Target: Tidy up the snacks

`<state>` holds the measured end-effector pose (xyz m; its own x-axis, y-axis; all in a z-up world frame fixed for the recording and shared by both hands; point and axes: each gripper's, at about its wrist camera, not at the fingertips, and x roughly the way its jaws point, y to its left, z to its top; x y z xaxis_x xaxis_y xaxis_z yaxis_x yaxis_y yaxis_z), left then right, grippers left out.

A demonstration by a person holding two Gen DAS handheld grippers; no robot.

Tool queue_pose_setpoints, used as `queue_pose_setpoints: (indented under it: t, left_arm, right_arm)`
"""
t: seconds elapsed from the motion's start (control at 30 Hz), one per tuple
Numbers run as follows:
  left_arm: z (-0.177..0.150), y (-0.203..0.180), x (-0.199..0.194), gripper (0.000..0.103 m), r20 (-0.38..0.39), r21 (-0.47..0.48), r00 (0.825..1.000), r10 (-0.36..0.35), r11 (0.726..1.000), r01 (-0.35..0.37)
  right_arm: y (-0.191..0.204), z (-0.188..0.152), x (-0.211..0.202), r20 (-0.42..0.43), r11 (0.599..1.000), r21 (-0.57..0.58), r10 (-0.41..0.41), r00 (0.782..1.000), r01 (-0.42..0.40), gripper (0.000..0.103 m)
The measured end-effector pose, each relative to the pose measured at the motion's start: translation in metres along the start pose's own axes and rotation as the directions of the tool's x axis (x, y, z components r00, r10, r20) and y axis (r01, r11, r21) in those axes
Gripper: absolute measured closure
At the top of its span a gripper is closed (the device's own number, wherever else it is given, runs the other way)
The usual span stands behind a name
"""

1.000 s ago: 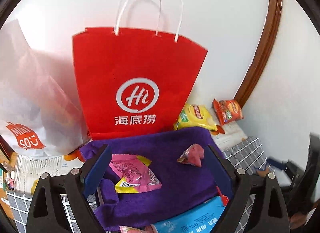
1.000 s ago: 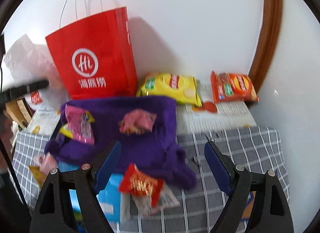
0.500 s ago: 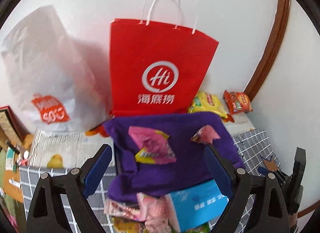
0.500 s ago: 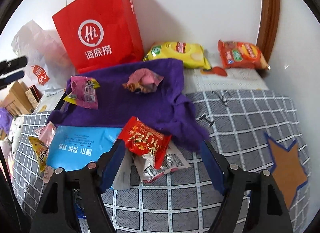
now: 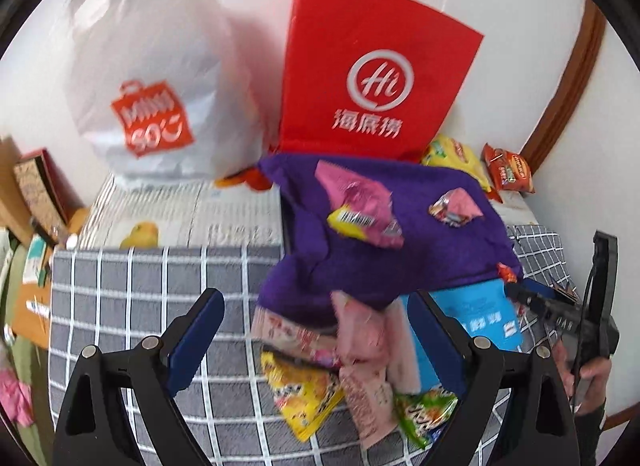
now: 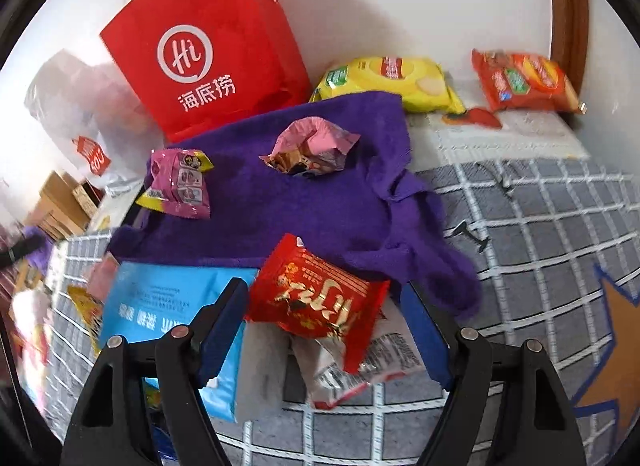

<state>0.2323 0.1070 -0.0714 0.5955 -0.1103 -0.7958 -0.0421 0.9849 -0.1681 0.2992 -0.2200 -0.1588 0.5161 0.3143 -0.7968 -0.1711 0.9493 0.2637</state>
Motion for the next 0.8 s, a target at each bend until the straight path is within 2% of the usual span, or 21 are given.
queue_pose_setpoints:
  t: [0.13, 0.2, 0.23, 0.33, 0.4, 0.5, 0.63, 0.8]
  left_arm:
    - [-0.011, 0.007, 0.003, 0.010, -0.023, -0.025, 1.000, -0.010, 1.000, 0.009]
    - [-0.014, 0.008, 0.003, 0.010, -0.027, -0.029, 1.000, -0.013, 1.000, 0.012]
    - [-0.016, 0.009, 0.003, 0.010, -0.029, -0.029, 0.999, -0.015, 0.999, 0.014]
    - [-0.021, 0.009, 0.001, 0.010, -0.031, -0.029, 0.999, -0.021, 0.999, 0.020]
    - [-0.025, 0.010, 0.000, 0.010, -0.031, -0.031, 0.999, -0.027, 0.999, 0.026]
    - [-0.032, 0.012, -0.003, 0.010, -0.034, -0.033, 0.999, -0.035, 0.999, 0.034]
    - [-0.040, 0.017, -0.006, 0.010, -0.034, -0.045, 0.999, -0.042, 0.998, 0.040]
    - [-0.051, 0.021, -0.010, 0.010, -0.038, -0.058, 0.998, -0.051, 0.997, 0.049]
  right_arm:
    - [-0.005, 0.002, 0.010, -0.031, 0.995, 0.071, 0.076, 0.997, -0.074, 0.025]
    - [-0.005, 0.000, 0.010, -0.022, 0.991, 0.073, 0.110, 0.994, -0.108, 0.039]
    - [-0.004, -0.002, 0.008, -0.021, 0.989, 0.074, 0.133, 0.991, -0.132, 0.042]
    - [-0.001, -0.006, 0.000, -0.010, 0.991, 0.057, 0.121, 0.993, -0.120, 0.050]
    - [0.001, -0.009, -0.007, 0.000, 0.993, 0.039, 0.110, 0.994, -0.110, 0.067]
    - [0.001, -0.015, -0.023, 0.013, 0.994, 0.026, 0.110, 0.994, -0.111, 0.069]
    - [0.004, -0.029, -0.043, 0.035, 0.998, -0.018, 0.057, 0.998, -0.056, 0.074]
    - [0.006, -0.056, -0.066, 0.017, 0.999, -0.033, 0.033, 0.999, -0.032, 0.075]
